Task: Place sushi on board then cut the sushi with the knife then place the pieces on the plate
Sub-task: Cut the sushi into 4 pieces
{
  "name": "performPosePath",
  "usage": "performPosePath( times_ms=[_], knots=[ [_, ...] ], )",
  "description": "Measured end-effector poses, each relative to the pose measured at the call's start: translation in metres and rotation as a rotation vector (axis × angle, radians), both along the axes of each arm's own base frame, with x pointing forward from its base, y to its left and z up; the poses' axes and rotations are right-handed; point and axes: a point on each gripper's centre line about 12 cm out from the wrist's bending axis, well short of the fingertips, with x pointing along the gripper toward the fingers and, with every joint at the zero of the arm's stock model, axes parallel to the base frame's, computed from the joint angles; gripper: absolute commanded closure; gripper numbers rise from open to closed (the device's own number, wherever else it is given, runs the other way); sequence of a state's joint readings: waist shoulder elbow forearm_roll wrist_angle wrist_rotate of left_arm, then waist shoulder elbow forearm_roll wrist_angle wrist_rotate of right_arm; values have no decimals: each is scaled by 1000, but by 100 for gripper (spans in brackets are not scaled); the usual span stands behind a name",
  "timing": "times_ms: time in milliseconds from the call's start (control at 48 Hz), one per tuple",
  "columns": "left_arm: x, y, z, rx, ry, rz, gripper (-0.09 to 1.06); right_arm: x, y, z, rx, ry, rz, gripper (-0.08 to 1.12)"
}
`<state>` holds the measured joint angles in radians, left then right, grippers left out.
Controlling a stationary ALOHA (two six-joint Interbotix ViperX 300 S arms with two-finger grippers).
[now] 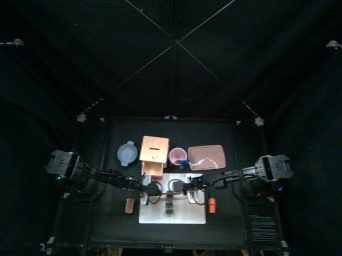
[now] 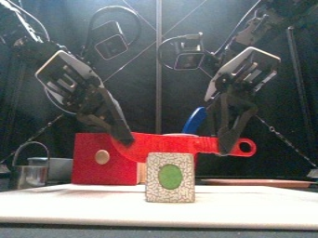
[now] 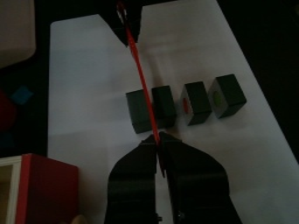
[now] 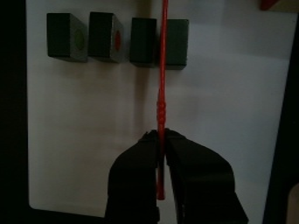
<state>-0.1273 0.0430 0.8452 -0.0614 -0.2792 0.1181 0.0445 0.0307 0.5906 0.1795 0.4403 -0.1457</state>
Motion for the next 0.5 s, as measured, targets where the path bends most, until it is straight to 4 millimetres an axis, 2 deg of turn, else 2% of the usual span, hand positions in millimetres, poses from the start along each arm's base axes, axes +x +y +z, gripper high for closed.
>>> performPosePath(
  times_ms=[125, 500],
  knots=[
    [0, 0, -6, -1, 17, 5, 60, 3, 0, -8, 2, 18, -3, 69],
    [-1, 7, -7, 3, 20, 21, 60, 5, -8, -7, -12, 15, -12, 69]
  ],
)
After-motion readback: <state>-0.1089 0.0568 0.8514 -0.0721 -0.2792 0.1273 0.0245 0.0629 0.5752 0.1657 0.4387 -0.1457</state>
